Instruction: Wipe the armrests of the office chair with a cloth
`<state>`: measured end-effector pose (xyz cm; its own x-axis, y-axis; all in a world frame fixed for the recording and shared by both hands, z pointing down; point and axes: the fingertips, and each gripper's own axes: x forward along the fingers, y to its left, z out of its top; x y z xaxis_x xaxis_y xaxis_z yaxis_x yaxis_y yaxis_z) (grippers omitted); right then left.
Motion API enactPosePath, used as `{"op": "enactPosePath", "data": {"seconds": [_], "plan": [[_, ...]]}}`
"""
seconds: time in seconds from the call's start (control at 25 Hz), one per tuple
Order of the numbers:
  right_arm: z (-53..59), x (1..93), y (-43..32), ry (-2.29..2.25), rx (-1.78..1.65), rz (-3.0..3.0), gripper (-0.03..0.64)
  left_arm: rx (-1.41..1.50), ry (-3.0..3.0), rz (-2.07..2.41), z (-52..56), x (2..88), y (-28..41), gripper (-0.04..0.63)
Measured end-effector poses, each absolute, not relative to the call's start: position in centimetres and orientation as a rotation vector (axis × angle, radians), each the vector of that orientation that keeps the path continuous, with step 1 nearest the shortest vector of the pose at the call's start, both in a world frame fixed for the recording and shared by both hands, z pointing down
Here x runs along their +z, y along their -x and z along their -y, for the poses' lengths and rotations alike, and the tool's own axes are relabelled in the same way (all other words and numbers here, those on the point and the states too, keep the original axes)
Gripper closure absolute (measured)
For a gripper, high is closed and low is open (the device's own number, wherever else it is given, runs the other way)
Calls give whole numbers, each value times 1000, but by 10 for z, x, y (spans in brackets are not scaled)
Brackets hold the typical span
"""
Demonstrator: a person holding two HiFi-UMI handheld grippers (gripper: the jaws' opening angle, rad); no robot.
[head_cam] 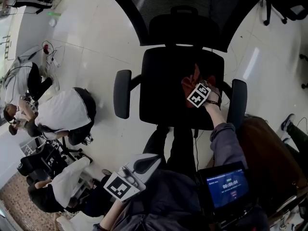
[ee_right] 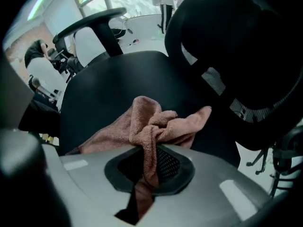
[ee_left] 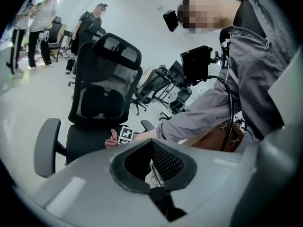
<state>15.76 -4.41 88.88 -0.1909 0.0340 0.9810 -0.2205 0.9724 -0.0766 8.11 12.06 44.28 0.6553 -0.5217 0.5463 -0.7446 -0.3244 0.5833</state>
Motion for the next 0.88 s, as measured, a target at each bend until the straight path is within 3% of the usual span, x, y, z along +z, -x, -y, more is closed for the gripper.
{"op": "enactPosePath", "data": {"seconds": [0.28,0.52,0.76,0.88], "plan": [[35,738,-143,-341,322,2011,595,306,-2146,973,-121,405,-95,580],[47,598,-214,-554,194,2055,595,262,-2344,896,-108,385,-114,580],[46,574,-320,-676,135,1870,595,532,-2484,930,-91,453,-107,580],[60,592,-337,-626,87,1821,595,636,-2515,923,-80,469,-109,580]]}}
